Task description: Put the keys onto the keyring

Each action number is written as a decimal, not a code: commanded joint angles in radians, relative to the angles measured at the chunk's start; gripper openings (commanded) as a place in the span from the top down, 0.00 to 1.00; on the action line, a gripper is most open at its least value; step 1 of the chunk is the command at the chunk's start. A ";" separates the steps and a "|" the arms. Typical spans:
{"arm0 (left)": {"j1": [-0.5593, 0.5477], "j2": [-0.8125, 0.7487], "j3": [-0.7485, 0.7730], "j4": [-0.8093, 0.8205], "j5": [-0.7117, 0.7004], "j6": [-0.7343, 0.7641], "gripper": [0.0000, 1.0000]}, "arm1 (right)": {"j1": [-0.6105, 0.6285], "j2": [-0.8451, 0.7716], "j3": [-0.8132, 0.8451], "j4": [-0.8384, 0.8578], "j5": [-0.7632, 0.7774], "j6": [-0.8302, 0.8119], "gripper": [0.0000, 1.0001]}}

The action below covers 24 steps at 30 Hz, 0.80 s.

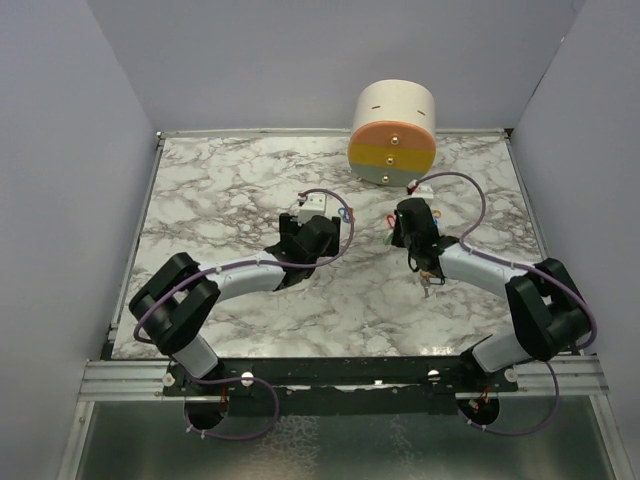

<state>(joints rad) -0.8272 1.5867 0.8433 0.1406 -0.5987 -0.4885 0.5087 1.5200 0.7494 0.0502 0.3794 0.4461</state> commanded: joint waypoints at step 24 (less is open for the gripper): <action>-0.005 0.296 0.142 0.080 -0.070 -0.063 0.32 | -0.001 -0.384 -0.115 0.040 -0.092 -0.139 0.99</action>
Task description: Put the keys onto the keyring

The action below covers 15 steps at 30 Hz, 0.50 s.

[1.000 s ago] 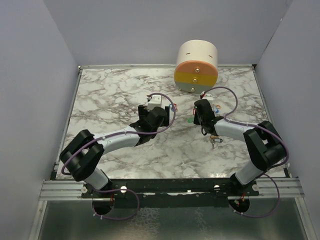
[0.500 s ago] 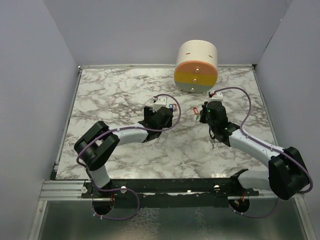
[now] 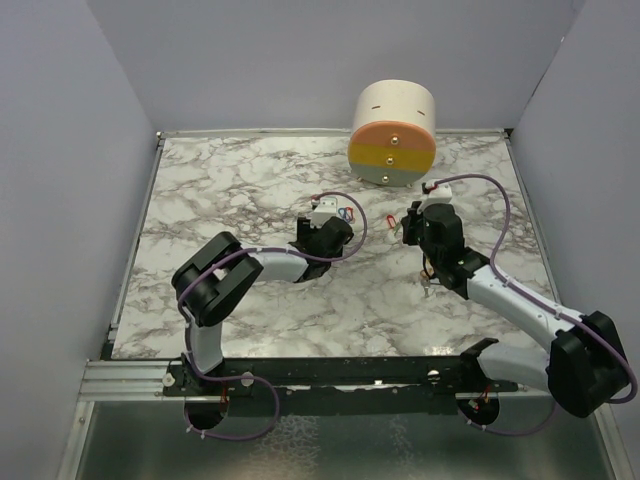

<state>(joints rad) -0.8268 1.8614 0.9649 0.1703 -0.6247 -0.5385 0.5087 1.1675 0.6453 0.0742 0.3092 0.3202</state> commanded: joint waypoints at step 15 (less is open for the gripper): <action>-0.005 0.108 0.071 0.063 -0.041 -0.016 0.52 | -0.001 -0.036 -0.019 0.016 -0.023 -0.012 0.99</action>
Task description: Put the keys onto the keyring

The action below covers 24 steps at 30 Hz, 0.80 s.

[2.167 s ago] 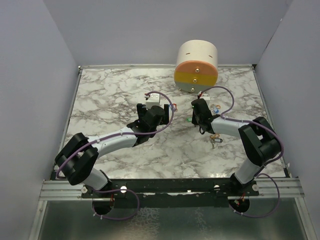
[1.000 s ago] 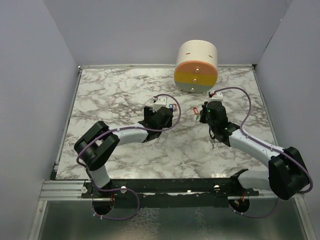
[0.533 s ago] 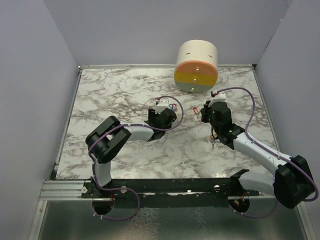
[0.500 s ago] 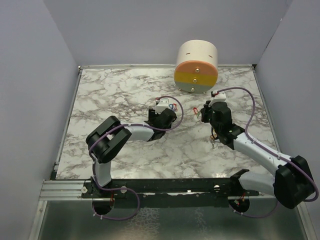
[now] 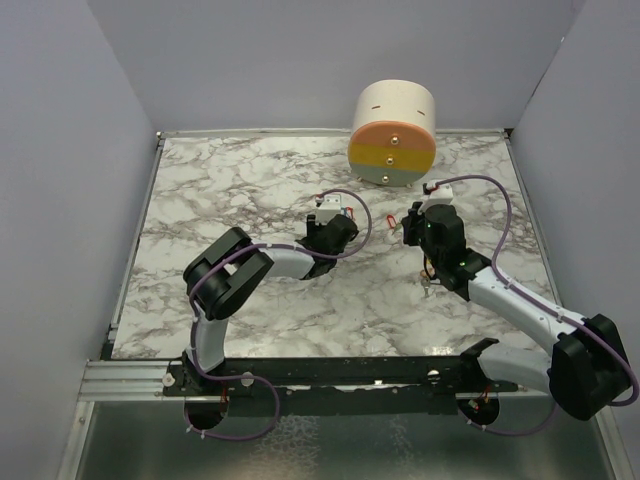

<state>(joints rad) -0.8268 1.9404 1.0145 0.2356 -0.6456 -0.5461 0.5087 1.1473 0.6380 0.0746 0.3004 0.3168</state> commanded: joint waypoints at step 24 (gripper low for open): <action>0.003 -0.024 -0.013 -0.002 0.012 0.032 1.00 | -0.001 0.007 -0.020 0.043 -0.128 -0.075 0.99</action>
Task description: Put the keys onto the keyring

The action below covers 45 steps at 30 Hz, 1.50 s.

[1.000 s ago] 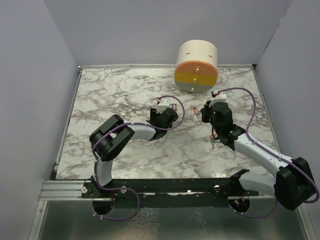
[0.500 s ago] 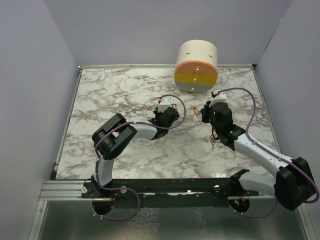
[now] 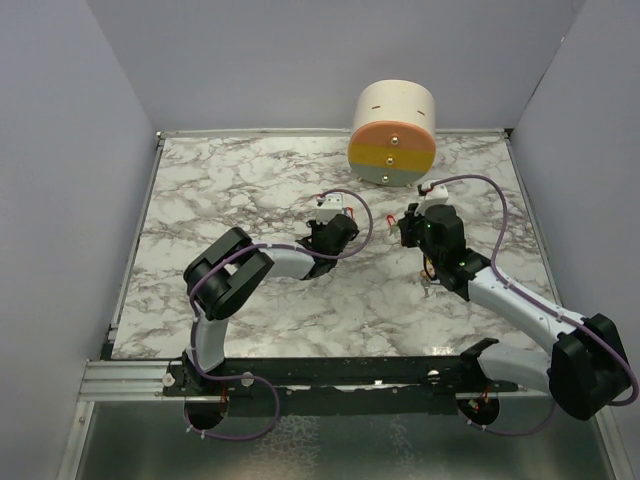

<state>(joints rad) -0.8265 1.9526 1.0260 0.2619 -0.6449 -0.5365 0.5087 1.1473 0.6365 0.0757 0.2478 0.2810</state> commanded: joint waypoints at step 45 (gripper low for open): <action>0.115 -0.061 -0.006 0.014 0.391 0.285 0.40 | 0.031 0.035 -0.022 0.081 -0.177 -0.094 0.99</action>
<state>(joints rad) -0.7170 1.8713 0.9928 0.2516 -0.3111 -0.2584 0.5358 1.2034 0.6140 0.1287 0.0719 0.2031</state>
